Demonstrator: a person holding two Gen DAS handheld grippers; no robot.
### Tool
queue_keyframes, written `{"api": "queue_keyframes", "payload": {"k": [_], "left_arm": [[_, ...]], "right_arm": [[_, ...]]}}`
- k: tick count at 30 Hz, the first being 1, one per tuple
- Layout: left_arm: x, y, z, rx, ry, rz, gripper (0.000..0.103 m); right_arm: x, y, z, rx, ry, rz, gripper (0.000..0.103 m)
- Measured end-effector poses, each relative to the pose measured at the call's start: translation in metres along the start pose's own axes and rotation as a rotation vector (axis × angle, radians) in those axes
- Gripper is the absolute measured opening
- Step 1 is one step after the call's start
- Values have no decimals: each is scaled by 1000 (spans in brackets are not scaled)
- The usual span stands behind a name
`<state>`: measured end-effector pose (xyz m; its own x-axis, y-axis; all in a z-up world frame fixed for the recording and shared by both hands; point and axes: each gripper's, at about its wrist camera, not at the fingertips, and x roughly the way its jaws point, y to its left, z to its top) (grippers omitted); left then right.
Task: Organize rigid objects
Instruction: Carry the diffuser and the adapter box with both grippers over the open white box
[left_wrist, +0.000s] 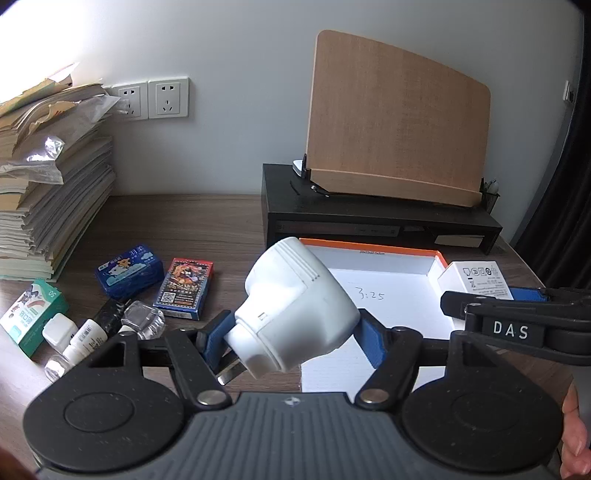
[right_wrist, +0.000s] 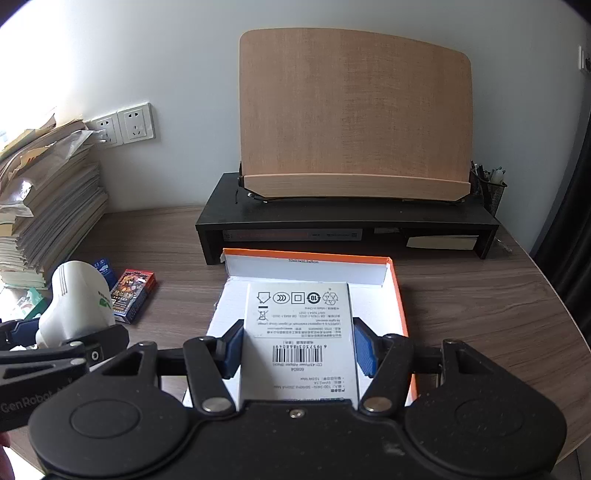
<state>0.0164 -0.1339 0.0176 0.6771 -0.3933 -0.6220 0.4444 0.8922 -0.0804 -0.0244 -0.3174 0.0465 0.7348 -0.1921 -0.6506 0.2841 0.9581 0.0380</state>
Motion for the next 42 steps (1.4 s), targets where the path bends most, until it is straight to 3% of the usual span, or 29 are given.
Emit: {"api": "queue_keyframes", "payload": {"k": [17,42], "left_arm": [[12,-59,-1,28,-7,-8,72],[62,-41,19,91,65,-98,72]], "right_arm": [[-7,-54,-5,21,-5,6,71],[40,-37,10,83,44,-89,71]]}}
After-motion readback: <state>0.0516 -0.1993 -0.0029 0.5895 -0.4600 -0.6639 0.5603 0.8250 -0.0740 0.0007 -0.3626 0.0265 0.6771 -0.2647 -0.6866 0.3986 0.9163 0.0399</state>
